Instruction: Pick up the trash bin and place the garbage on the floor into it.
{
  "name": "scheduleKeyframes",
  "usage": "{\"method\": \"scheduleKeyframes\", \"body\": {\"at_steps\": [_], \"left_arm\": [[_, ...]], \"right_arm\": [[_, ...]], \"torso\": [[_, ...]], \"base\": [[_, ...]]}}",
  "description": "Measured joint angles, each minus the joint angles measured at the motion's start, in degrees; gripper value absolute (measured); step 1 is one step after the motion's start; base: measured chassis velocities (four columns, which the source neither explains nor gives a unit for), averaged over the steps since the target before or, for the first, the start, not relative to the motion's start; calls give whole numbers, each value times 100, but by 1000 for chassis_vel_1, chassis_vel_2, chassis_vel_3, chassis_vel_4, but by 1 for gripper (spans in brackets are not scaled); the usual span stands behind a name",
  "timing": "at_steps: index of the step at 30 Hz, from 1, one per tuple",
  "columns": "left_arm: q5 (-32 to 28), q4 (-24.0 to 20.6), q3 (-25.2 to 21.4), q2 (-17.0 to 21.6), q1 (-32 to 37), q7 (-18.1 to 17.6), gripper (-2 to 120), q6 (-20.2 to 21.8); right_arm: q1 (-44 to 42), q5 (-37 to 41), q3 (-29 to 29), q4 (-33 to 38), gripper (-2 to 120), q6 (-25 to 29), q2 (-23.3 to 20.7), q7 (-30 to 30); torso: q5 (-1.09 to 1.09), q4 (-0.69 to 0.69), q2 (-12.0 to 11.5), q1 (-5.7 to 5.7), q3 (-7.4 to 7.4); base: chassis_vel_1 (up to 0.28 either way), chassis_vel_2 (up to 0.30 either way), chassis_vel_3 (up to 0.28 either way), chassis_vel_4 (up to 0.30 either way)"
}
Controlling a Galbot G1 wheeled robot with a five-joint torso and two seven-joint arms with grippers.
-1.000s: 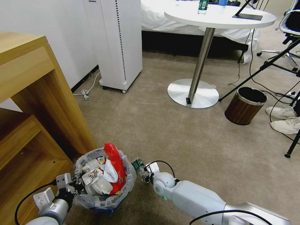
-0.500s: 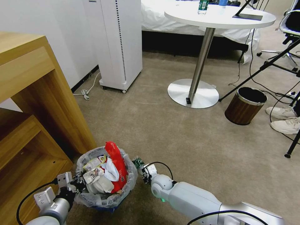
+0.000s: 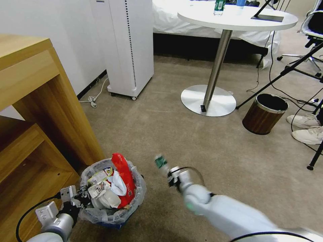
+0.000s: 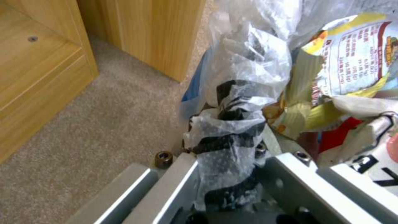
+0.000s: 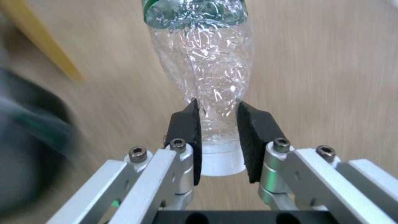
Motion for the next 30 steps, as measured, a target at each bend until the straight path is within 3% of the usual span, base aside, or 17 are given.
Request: {"method": "scheduleKeyframes", "body": {"at_steps": [1, 3, 6, 9, 12, 16, 20, 30], "left_arm": [[0, 0, 0, 0, 0, 0, 0, 0], [11, -5, 8, -1, 15, -5, 0, -2], [24, -62, 24, -13, 37, -6, 0, 1], [31, -112, 30, -22, 48, -9, 0, 14], [49, -203, 32, -68, 69, -23, 0, 46], [56, -254, 30, -94, 87, -26, 0, 51], [88, -396, 10, -210, 140, -28, 0, 58], [135, -489, -53, -379, 209, -15, 0, 47]], "right_arm": [[0, 0, 0, 0, 18, 0, 0, 0], [11, -257, 83, 1011, 18, 371, -602, -280], [197, -259, 38, 1841, 18, 495, -940, -392], [484, -95, -119, 2370, 18, 449, -1002, -409], [1131, 339, -775, 2791, 18, 199, -741, -223], [1489, 530, -1176, 2839, 18, 74, -540, -100], [2452, 763, -2475, 2332, 18, -159, 149, 283], [2672, 887, -3166, 1549, 18, -396, 722, 548]], "torso": [[0, 0, 0, 0, 0], [-2, 2, 0, 0, 0], [-3, 1, 0, 0, 0], [-2, 1, 0, 0, 0], [-2, 2, 0, 0, 0], [-3, 2, 0, 0, 0], [-4, 3, 0, 0, 1], [-3, 2, 0, 0, 1]], "base": [[0, 0, 0, 0], [0, 0, 0, 0], [0, 0, 0, 0], [0, 0, 0, 0], [0, 0, 0, 0], [0, 0, 0, 0], [0, 0, 0, 0], [0, 0, 0, 0]]}}
